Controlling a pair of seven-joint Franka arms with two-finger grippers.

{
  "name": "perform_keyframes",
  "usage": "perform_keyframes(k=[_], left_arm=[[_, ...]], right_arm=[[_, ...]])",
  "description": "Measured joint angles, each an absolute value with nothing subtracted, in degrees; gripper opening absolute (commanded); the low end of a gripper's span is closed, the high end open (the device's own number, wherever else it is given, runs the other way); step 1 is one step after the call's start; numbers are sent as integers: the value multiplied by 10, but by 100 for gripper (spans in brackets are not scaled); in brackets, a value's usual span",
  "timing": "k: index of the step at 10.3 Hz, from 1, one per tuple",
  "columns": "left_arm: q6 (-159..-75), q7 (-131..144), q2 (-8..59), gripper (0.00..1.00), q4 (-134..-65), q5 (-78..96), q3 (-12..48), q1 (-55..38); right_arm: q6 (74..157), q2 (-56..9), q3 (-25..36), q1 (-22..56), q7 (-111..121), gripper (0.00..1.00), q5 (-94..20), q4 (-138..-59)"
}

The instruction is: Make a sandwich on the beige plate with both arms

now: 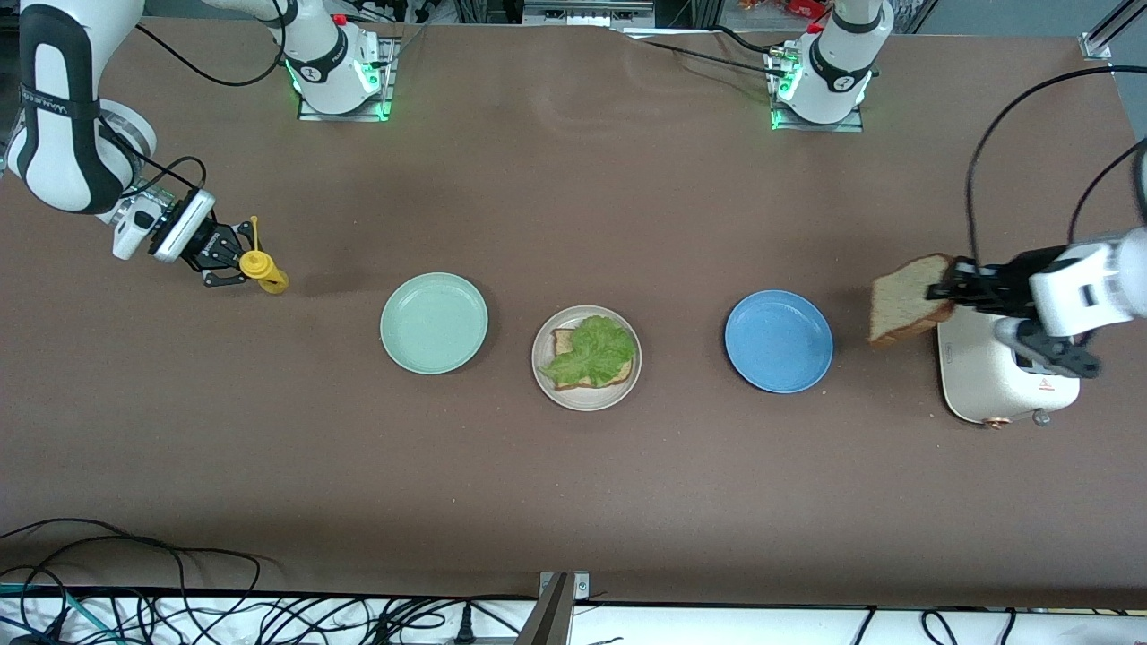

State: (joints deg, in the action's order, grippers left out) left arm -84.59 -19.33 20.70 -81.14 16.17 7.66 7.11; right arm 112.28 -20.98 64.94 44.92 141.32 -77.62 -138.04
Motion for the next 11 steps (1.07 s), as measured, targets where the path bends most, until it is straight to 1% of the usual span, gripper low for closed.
perform_keyframes(k=[2,4,5,7,11], left_arm=[[-845,-158,244,0,-813,267,77,17],[-848,-156,302,0,-812,353,77,-17],[-863,-156,325,0,-812,379,77,-39],[-904,-132,357,0,-811,444,77,-77],[-980,-101,398,0,-810,535,77,-113]], right_arm=[[1121,-211,649,449,1413,0,-776,-1375],[1121,-212,647,449,1403,0,-775,-1363],[1121,-212,646,450,1386,0,-765,-1350],[1120,-212,645,450,1331,0,-718,-1311],[1112,-211,647,450,1187,0,-598,-1236]])
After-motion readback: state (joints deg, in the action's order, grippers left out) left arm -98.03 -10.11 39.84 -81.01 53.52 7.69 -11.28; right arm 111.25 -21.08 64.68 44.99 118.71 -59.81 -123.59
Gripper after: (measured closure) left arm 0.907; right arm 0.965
